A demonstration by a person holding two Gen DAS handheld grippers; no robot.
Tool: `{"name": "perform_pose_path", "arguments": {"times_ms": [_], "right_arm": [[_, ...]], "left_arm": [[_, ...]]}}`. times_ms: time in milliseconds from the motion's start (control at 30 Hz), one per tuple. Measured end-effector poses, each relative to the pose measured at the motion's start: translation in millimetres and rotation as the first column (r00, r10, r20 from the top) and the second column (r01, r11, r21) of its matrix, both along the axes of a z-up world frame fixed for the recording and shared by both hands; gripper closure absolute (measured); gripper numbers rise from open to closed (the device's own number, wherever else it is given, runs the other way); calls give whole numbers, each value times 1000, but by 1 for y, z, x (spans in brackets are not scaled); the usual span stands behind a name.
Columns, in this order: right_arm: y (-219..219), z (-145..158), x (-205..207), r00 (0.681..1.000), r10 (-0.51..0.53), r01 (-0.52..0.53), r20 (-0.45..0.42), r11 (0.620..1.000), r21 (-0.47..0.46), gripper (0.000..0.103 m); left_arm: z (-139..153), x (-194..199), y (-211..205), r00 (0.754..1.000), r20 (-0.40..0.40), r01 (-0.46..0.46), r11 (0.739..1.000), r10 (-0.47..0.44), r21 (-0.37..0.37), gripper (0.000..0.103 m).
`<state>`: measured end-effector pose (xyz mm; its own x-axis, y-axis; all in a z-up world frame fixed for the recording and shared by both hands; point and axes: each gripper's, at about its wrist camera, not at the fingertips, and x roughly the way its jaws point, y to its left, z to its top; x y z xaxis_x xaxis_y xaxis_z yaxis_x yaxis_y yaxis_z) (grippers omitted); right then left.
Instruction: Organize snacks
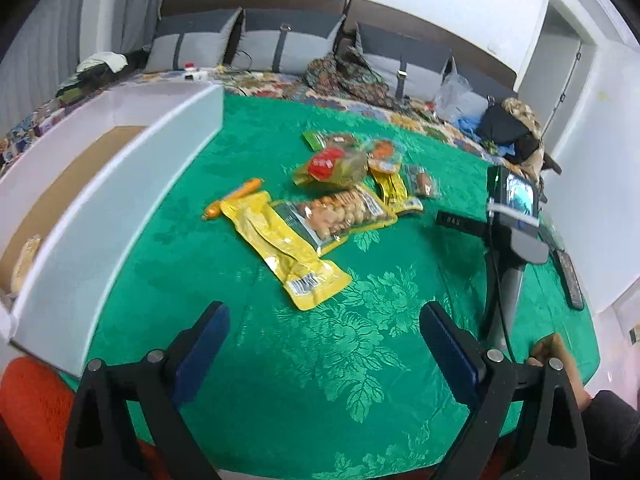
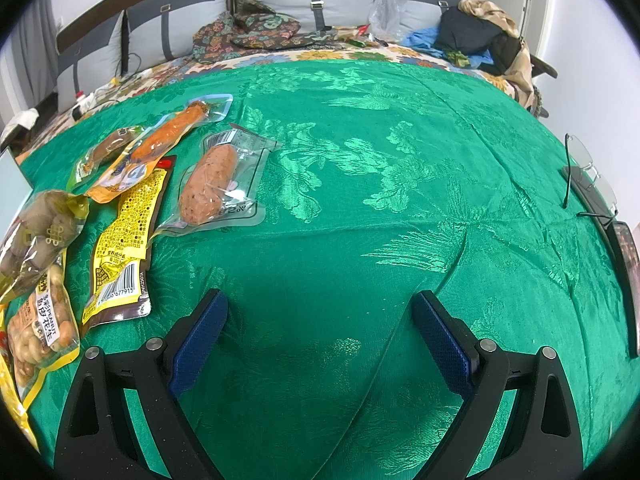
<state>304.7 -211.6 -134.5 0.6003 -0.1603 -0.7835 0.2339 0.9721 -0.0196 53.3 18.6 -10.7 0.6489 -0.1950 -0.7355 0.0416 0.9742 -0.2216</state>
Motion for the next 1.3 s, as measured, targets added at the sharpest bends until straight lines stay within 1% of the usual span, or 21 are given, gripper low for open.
{"name": "perform_pose_path", "arguments": {"times_ms": [100, 167, 267, 367, 500, 600, 733, 900, 967, 1100, 1133, 1233, 1300], "right_arm": [[0, 0, 0, 1000, 0, 0, 0, 1000, 0, 7], [0, 0, 0, 1000, 0, 0, 0, 1000, 0, 7], [0, 0, 0, 1000, 0, 0, 0, 1000, 0, 7], [0, 0, 0, 1000, 0, 0, 0, 1000, 0, 7], [0, 0, 0, 1000, 0, 0, 0, 1000, -1, 7], [1, 0, 0, 1000, -1, 1, 0, 1000, 0, 7], [0, 0, -1, 1000, 1, -1, 0, 1000, 3, 7], [1, 1, -5, 1000, 12, -12, -10, 1000, -4, 9], [3, 4, -21, 999, 35, -35, -4, 999, -21, 9], [9, 14, -64, 992, 93, -90, 81, 995, -42, 8], [8, 14, -77, 990, 108, -104, 96, 994, -42, 8], [6, 14, -96, 986, 120, -118, 118, 993, -28, 8], [3, 17, -100, 984, 113, -114, 140, 994, -1, 8]], "left_arm": [[-18, 8, -2, 999, -35, 20, 1000, -20, -6, 8], [-28, 9, 0, 999, -45, 27, 1000, -27, -2, 8], [-45, 9, 6, 998, -54, 20, 1000, -20, 10, 8], [-59, 11, 17, 996, -88, 0, 1000, 1, 4, 8], [-63, 10, 30, 996, -78, -34, 999, 34, -4, 8], [-67, 10, 37, 995, -86, -49, 999, 48, -9, 8], [-70, 9, 37, 994, -97, -42, 999, 42, 1, 8], [-65, 6, 34, 997, -79, -22, 1000, 23, 21, 8], [-67, 7, 35, 996, -86, -23, 1000, 24, 14, 8], [-72, 9, 37, 993, -120, -24, 1000, 23, -11, 8], [-72, 10, 36, 992, -124, -23, 1000, 21, -13, 8], [-68, 12, 36, 992, -126, -21, 1000, 18, -21, 8], [-65, 15, 37, 991, -131, -22, 999, 19, -27, 8]]}}
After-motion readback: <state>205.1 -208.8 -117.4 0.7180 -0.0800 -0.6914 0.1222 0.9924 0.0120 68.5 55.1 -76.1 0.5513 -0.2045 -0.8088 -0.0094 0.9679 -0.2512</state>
